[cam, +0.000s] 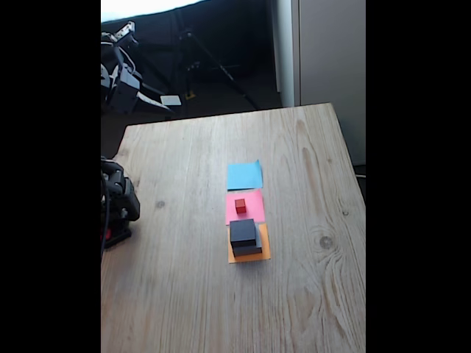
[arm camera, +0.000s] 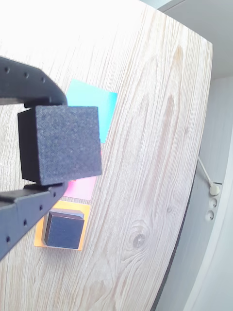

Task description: Tower of hanoi

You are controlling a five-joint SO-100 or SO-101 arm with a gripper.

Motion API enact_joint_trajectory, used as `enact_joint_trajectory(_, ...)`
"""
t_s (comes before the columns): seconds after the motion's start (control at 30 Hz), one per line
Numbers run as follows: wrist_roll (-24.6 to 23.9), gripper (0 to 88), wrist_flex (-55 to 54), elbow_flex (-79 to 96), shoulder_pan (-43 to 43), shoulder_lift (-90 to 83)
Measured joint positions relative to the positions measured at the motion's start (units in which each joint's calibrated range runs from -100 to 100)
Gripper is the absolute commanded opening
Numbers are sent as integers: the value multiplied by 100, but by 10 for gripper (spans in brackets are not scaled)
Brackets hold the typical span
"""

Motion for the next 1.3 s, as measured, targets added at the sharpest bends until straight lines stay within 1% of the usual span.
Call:
enact_joint_trajectory(0.23, 0, 4, 0, 70, -434, -180)
enact_joint_trajectory(0.33, 0, 12, 0, 556, -609, -214)
enact_joint_trajectory(0.43, 0, 16, -112, 1399, -774, -239)
enact_joint_trajectory(0.53, 0, 18, -865, 2564, -898, -316)
enact_joint_trajectory(0.73, 0, 21, -2762, 5215, -1125, -547)
enact_joint_trajectory(0.83, 0, 22, -3667, 6276, -1239, -616)
enact_joint_trajectory(1.03, 0, 31, -5388, 7518, -1280, -496)
enact_joint_trajectory(1.3, 0, 33, -7750, 8692, -1280, 239)
